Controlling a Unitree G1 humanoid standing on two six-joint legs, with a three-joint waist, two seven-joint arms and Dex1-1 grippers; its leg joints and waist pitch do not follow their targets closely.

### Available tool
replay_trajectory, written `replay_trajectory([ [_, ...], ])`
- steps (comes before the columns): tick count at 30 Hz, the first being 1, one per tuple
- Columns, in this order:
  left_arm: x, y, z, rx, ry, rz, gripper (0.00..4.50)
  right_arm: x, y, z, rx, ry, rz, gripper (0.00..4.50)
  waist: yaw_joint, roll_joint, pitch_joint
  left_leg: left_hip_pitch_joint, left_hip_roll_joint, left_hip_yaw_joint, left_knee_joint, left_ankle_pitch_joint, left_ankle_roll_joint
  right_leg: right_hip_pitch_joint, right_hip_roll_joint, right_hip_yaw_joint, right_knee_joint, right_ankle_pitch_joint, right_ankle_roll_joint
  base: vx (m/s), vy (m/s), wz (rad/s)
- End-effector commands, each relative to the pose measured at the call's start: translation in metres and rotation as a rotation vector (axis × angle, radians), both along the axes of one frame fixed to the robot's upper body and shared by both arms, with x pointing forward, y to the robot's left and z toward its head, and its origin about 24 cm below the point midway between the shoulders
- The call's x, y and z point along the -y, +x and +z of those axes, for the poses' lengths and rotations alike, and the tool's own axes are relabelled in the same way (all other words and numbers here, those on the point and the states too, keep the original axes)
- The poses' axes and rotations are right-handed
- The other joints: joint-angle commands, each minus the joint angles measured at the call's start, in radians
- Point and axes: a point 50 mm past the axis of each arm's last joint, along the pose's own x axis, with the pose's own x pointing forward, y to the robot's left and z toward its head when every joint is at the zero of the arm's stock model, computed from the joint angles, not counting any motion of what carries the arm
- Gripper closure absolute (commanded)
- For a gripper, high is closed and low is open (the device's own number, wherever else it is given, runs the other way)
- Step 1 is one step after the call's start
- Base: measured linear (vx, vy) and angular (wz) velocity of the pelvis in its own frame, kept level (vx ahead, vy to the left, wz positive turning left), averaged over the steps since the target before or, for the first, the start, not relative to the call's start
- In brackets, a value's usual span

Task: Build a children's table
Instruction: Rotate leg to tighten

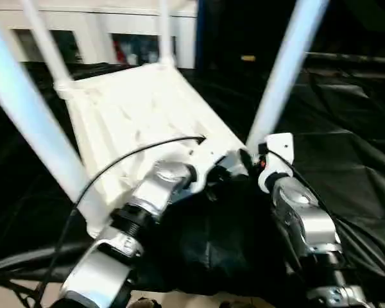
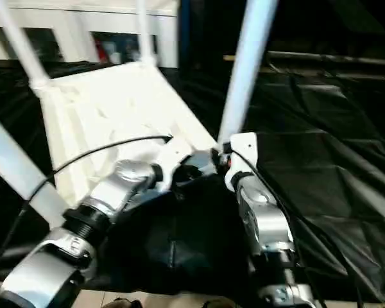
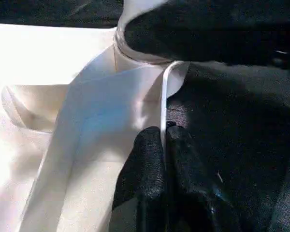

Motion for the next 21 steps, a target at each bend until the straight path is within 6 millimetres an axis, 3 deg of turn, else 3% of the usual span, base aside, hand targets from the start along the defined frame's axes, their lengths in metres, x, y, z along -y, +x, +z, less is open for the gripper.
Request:
replay_trajectory([
  [1, 0.001, 0.000, 0.002, 0.020, -0.035, -0.012, 4.50, -0.021, -0.011, -0.007, -0.056, 0.036, 0.187, 1.38, 0.005, -0.013, -0.050, 0.008, 0.056, -0.026, -0.075, -0.267, 0.032, 0.034, -0.079, 0.040, -0.093, -0.341, -0.166, 0.000, 0.000, 0.00],
  [4, -0.005, 0.000, 0.003, 0.040, -0.034, -0.056, 4.50, 0.000, -0.025, 0.001, -0.033, 0.011, 0.303, 1.38, 0.011, -0.011, -0.055, 0.008, 0.058, -0.024, -0.071, -0.246, 0.043, 0.039, -0.078, 0.042, -0.090, -0.306, -0.170, 0.000, 0.000, 0.00],
  [5, -0.010, -0.003, 0.003, 0.047, -0.029, -0.112, 4.50, 0.024, -0.037, 0.008, -0.018, -0.011, 0.343, 1.38, 0.019, -0.013, -0.060, 0.004, 0.058, -0.024, -0.067, -0.216, 0.065, 0.046, -0.079, 0.041, -0.085, -0.245, -0.173, 0.000, 0.000, 0.00],
  [6, -0.012, -0.005, 0.003, 0.057, -0.027, -0.153, 4.50, 0.035, -0.043, 0.011, -0.014, -0.013, 0.354, 1.38, 0.022, -0.015, -0.061, 0.003, 0.059, -0.024, -0.063, -0.201, 0.076, 0.050, -0.079, 0.042, -0.083, -0.215, -0.173, 0.000, 0.000, 0.00],
  [10, -0.018, -0.016, 0.004, 0.053, -0.040, -0.303, 4.50, 0.072, -0.063, 0.023, -0.012, -0.015, 0.366, 1.38, 0.028, -0.014, -0.069, -0.001, 0.060, -0.021, -0.055, -0.137, 0.116, 0.052, -0.080, 0.037, -0.069, -0.113, -0.225, 0.000, 0.000, 0.00],
  [13, -0.026, -0.029, 0.008, 0.032, -0.072, -0.450, 4.50, 0.100, -0.078, 0.030, -0.028, -0.032, 0.359, 1.38, 0.035, -0.001, -0.073, 0.007, 0.067, -0.020, -0.055, -0.157, 0.115, 0.049, -0.082, 0.037, -0.070, -0.138, -0.248, 0.000, 0.000, 0.00],
  [16, -0.028, -0.035, 0.011, 0.024, -0.099, -0.510, 4.50, 0.109, -0.084, 0.031, -0.043, -0.049, 0.356, 1.38, 0.046, -0.003, -0.075, 0.009, 0.066, -0.016, -0.052, -0.142, 0.116, 0.047, -0.081, 0.035, -0.065, -0.112, -0.262, 0.000, 0.000, 0.00],
  [21, -0.038, -0.045, 0.010, 0.030, -0.067, -0.580, 4.50, 0.125, -0.089, 0.031, -0.061, -0.070, 0.283, 1.38, 0.053, -0.004, -0.075, 0.006, 0.066, -0.019, -0.053, -0.165, 0.089, 0.047, -0.085, 0.034, -0.069, -0.207, -0.237, 0.000, 0.000, 0.00],
])
